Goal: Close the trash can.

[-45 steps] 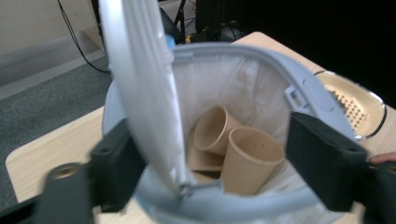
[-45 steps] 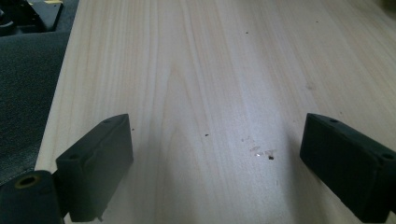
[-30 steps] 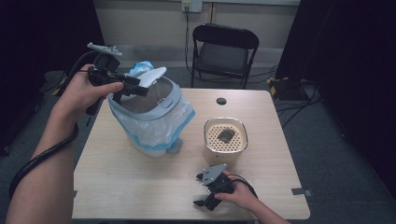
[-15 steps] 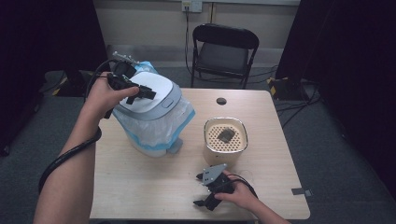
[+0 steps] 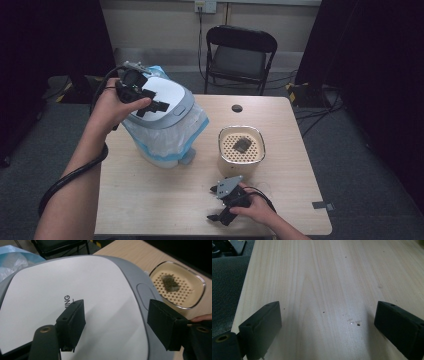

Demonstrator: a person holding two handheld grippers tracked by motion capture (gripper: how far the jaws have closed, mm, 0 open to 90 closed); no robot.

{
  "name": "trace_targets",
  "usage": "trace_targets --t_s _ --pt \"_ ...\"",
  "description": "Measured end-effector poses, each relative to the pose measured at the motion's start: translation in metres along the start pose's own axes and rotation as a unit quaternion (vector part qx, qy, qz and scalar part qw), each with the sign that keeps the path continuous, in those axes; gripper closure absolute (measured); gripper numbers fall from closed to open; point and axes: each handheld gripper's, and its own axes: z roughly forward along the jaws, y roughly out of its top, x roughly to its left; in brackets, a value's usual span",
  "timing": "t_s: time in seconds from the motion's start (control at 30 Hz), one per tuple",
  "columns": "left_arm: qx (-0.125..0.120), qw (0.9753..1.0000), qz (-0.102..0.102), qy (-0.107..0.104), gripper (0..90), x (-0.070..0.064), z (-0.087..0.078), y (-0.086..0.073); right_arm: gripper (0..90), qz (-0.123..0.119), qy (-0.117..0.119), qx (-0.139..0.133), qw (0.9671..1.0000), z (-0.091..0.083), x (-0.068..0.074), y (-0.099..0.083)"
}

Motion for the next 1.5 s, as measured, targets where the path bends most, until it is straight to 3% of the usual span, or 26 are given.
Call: trace_targets --t_s 0.13,0.23,0.47,0.73,1.03,1.5 --pt "-0.005 1.0 0.003 -0.002 16.1 -0.005 -0.02 -0.014 6.7 0.0 0.0 0.0 1.0 0.0 0.0 0.0" --pt "-0.016 0.9997 0.001 -0.021 16.5 -0.012 -0.032 -0.025 6.7 -0.001 -0.001 -0.001 1.0 0.0 0.0 0.0" --pt "-0.014 0.9996 -0.008 -0.022 16.1 -0.02 -0.042 -0.058 6.7 0.0 -0.001 0.0 1.0 0.0 0.0 0.0" --pt "-0.006 0.9992 -0.028 -0.027 16.4 -0.02 -0.027 -0.101 6.7 -0.001 -0.001 -0.001 1.0 0.0 0.0 0.0" --pt "-0.012 0.9983 -0.043 -0.037 16.4 -0.025 -0.011 -0.136 6.7 -0.001 -0.002 -0.001 1.0 0.0 0.0 0.0" --pt "-0.015 0.9976 -0.038 -0.056 16.3 -0.039 0.016 -0.177 6.7 0.0 -0.002 0.0 1.0 0.0 0.0 0.0"
